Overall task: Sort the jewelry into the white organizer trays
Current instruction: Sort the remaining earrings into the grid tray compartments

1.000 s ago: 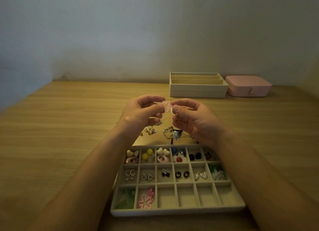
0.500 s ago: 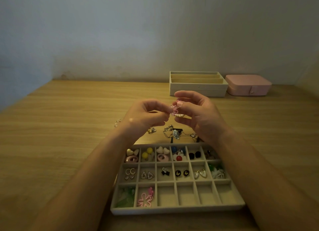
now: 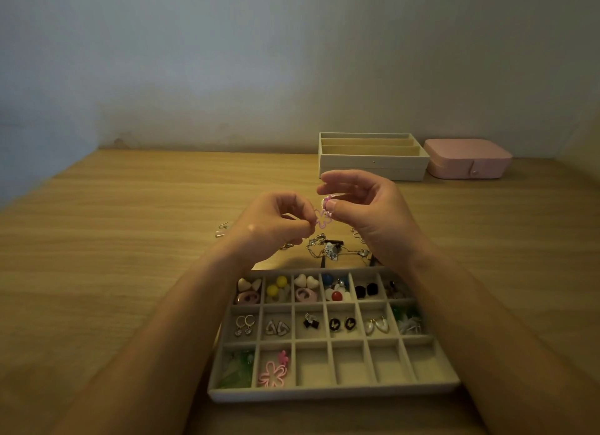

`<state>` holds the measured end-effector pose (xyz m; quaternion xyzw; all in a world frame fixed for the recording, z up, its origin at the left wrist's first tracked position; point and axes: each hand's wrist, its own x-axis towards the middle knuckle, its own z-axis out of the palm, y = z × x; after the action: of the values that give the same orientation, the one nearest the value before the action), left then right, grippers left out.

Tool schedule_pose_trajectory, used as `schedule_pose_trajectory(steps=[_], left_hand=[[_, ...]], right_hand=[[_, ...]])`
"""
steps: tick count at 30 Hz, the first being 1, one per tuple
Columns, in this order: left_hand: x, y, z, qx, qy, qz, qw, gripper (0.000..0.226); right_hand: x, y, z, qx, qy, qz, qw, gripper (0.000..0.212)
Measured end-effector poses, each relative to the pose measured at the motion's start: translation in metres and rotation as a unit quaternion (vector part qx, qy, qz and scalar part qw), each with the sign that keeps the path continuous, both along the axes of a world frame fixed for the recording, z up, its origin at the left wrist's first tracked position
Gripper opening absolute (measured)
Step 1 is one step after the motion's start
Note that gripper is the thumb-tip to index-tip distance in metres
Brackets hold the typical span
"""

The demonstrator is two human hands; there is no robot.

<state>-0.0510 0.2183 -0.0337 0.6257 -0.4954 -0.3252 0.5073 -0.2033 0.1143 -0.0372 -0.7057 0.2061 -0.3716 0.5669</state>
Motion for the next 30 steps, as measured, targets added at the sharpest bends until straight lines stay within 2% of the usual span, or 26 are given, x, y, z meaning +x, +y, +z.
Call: schedule_pose_trajectory(steps=[5,9,12,20,22,26,30], left_hand=[[0.001,0.0,0.001,0.012,-0.021,0.004,1.0,0.018],[0.005,0.003,0.007,-0.047,-0.046,0.045,0.997,0.012],[0.007,0.007,0.017,-0.087,-0.046,0.04,0.994,0.012],[0.0,0.035,0.037,-0.064,-0.064,0.046,0.995,0.005],[-0.003,0.046,0.041,-0.055,-0.09,0.054,0.993,0.004],[-0.011,0.069,0.041,-0.038,-0.086,0.051,0.994,0.005],[-0.019,0.089,0.038,-0.018,-0.052,0.046,0.997,0.004]], right_hand=[[0.0,0.002,0.001,-0.018,0.009,-0.026,0.999,0.035],[0.0,0.004,0.006,-0.011,0.009,-0.033,0.999,0.041],[0.0,0.009,0.012,-0.021,0.013,-0.041,0.999,0.044],[-0.002,0.033,0.04,-0.065,0.054,-0.014,0.996,0.039],[-0.004,0.046,0.041,-0.056,0.062,-0.001,0.997,0.035],[-0.014,0.066,0.04,0.054,0.063,0.051,0.995,0.028],[-0.026,0.09,0.036,0.038,0.129,0.063,0.989,0.03]])
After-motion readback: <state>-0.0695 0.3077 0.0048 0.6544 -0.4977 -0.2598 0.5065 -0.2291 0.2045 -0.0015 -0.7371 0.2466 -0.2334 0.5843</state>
